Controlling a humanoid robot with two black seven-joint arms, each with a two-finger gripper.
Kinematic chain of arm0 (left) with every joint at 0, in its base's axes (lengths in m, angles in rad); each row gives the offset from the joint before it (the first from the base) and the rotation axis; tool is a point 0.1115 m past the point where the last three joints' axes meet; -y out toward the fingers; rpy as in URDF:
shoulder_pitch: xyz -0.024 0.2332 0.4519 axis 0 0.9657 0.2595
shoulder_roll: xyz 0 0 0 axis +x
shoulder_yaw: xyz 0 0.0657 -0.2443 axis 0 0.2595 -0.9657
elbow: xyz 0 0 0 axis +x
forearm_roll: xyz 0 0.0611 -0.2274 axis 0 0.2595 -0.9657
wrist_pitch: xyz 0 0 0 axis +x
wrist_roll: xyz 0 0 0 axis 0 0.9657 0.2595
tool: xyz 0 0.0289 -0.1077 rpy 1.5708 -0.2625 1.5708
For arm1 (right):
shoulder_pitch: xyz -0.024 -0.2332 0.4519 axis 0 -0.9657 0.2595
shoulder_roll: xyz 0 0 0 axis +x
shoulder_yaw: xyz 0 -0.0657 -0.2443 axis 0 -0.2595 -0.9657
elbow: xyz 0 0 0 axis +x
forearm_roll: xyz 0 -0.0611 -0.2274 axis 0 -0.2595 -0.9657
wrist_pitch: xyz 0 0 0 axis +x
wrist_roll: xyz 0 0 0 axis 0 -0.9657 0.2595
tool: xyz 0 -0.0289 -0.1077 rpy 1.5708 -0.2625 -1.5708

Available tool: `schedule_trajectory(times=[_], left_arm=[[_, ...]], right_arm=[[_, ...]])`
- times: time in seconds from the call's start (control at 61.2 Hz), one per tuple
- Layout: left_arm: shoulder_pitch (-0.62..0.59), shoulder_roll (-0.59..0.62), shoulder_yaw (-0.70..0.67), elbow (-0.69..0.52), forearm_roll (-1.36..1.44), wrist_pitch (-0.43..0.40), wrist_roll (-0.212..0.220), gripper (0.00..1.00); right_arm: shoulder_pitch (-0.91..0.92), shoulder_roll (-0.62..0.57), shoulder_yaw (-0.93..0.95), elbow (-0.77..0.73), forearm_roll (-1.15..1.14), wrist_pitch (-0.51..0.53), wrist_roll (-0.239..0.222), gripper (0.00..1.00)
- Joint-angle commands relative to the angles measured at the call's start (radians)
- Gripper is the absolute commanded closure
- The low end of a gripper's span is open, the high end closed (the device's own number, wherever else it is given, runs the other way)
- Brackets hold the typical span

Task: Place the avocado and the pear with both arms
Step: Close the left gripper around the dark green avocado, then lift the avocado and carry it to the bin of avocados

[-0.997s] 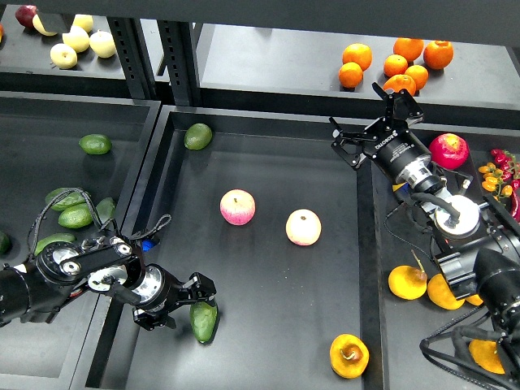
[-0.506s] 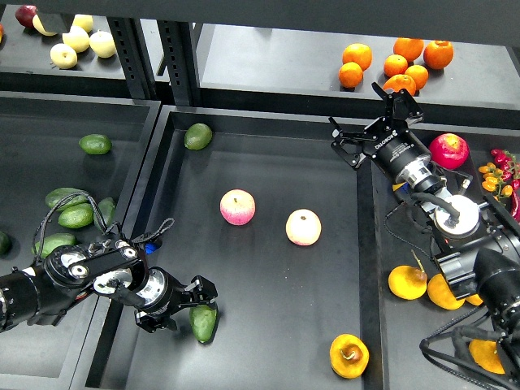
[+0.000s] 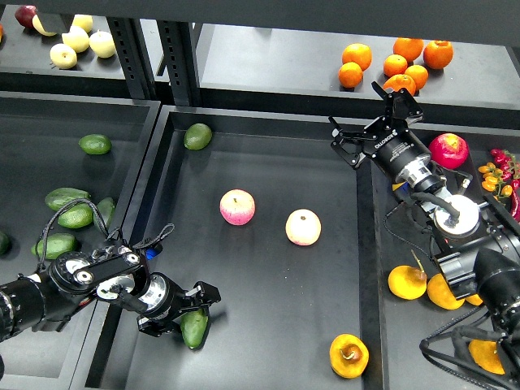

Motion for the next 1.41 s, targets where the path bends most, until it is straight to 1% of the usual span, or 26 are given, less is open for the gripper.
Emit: schedule_trajectory(times=[0.0,0.212,0.359,0.457,0.474,0.49,0.555,0.784,1.144,1.389], left_arm=[[-0.006,0.0,-0.01,-0.001,-0.001,0.0,0.0,0.57],[-0.026,0.02,-0.079,-0.013,-0.004,0.0,0.0,0.62],[-0.055,0.078,-0.099,-0.042,-0.019,0.0,0.0,0.64],[-0.066,0.132,-0.105,-0.072,-0.039,0.0,0.0,0.64],[-0.069,0.145,-0.105,-0.079,-0.043,0.0,0.0,0.64],[-0.086,0.184,-0.104,-0.096,-0.059,0.0,0.0,0.64],[-0.101,0.224,-0.104,-0.108,-0.071,0.0,0.0,0.64],[-0.149,0.353,-0.098,-0.119,-0.142,0.0,0.0,0.64],[-0.141,0.512,-0.087,-0.115,-0.163,0.0,0.0,0.63],[-0.118,0.551,-0.095,-0.096,-0.162,0.0,0.0,0.62]], right_arm=[[-0.002,0.0,-0.001,0.0,0.0,0.0,0.0,0.0],[-0.008,0.0,0.001,0.006,0.0,0.0,0.0,0.0],[-0.008,0.0,-0.001,0.008,0.0,0.0,0.0,0.0],[-0.008,0.0,-0.001,0.008,0.0,0.0,0.0,0.0],[-0.008,0.0,-0.001,0.008,-0.001,0.0,0.0,0.0],[-0.008,0.0,-0.001,0.006,-0.002,0.0,0.0,0.0],[-0.01,0.0,-0.001,0.006,-0.002,0.0,0.0,0.0],[-0.01,0.0,-0.001,0.008,0.0,0.0,0.0,0.0],[-0.016,0.0,-0.004,0.012,-0.002,0.0,0.0,0.0],[-0.024,0.0,-0.016,0.021,-0.002,0.0,0.0,0.0]])
